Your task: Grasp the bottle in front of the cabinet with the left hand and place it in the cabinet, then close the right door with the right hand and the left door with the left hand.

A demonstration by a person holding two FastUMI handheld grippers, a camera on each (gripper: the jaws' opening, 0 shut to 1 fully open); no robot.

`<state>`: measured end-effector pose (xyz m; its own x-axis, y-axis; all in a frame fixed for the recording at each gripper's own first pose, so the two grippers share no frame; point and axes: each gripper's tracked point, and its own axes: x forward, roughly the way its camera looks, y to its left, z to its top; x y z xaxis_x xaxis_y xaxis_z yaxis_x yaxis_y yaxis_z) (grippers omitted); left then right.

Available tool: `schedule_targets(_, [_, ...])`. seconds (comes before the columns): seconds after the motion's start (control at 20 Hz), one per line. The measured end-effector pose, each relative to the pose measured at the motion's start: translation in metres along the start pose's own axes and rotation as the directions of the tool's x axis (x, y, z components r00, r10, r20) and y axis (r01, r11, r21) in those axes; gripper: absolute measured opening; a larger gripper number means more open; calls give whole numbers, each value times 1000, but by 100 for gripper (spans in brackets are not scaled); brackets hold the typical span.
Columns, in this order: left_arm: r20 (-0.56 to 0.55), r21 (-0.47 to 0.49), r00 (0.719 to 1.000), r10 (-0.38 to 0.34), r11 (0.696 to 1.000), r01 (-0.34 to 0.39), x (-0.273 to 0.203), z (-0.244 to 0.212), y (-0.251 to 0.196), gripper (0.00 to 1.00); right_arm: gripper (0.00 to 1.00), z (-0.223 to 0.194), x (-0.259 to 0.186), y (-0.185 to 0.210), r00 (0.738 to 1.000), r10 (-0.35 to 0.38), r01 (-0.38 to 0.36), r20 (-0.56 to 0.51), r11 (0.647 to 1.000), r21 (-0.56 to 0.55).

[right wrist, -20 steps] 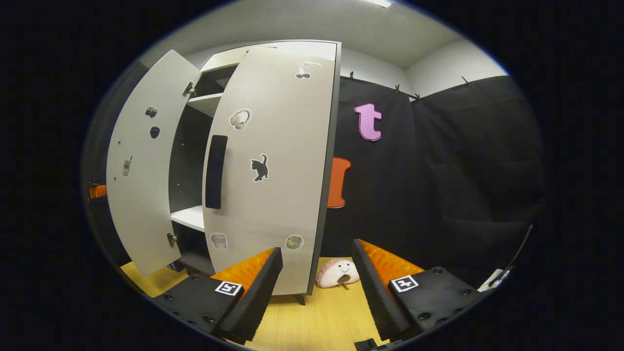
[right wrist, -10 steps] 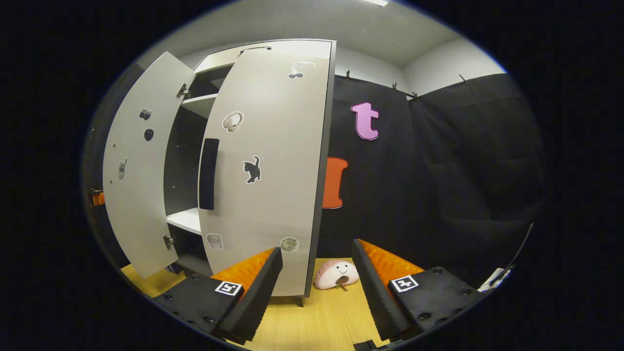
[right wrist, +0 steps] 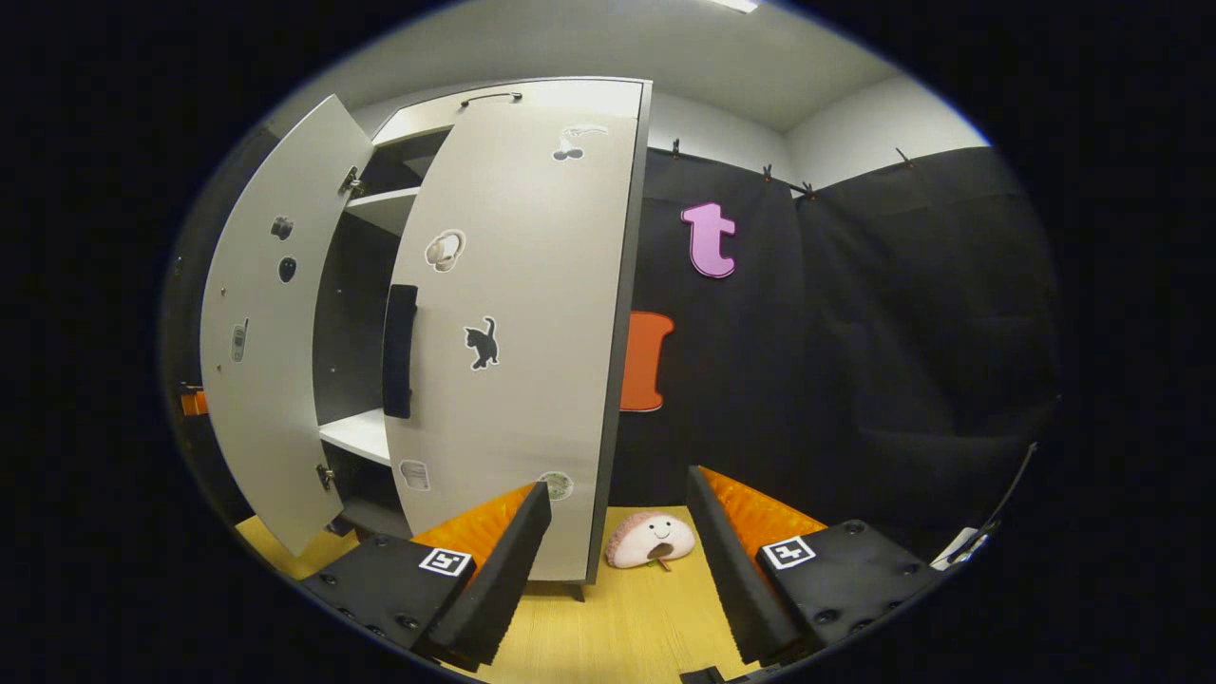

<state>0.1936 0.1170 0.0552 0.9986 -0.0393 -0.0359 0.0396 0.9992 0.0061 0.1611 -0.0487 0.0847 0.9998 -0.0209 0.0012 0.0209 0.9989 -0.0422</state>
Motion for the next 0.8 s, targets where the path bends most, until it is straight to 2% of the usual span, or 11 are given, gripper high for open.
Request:
schedule_targets(0.05, [-2,-8,1000,-17,1000,17,2,-2,-9,98,95,-3,0,-2,1000,-9,9,-2,1000,-4])
schedule_targets(0.1, [2,-9,999,-34,999,34,3,-2,-17,91,95,-5,-1,-3,1000,-11,11,-6,1000,-7])
schedule_targets(0.15, [8,-7,999,-51,999,51,5,-1,-26,95,95,-7,-1,-4,1000,-10,10,-9,1000,-10])
schedule_targets(0.2, [9,-7,998,-64,998,64,8,-3,-34,91,95,-8,-2,-6,1000,-12,11,-12,1000,-17])
schedule_targets(0.3, [2,-2,996,-84,996,84,14,-6,-50,91,95,-9,-5,-11,1000,-20,20,-9,1000,-21])
schedule_targets(0.35, [0,8,996,-92,996,92,16,-6,-56,95,95,-9,-7,-15,1000,-25,25,-7,1000,-16])
schedule_targets(0.4, [1,20,995,-100,995,100,19,-5,-63,91,95,-10,-11,-18,999,-31,31,-5,999,-9])
schedule_targets(0.6, [-5,56,991,-134,989,135,30,-8,-93,91,95,-16,-23,-34,998,-57,57,-11,998,0])
schedule_targets(0.75, [-27,50,979,-203,978,204,42,-21,-131,92,95,-19,-32,-48,997,-82,82,-12,997,1])
schedule_targets(0.8, [-29,54,977,-209,976,211,48,-23,-141,98,95,-20,-36,-52,996,-90,90,-14,996,5])
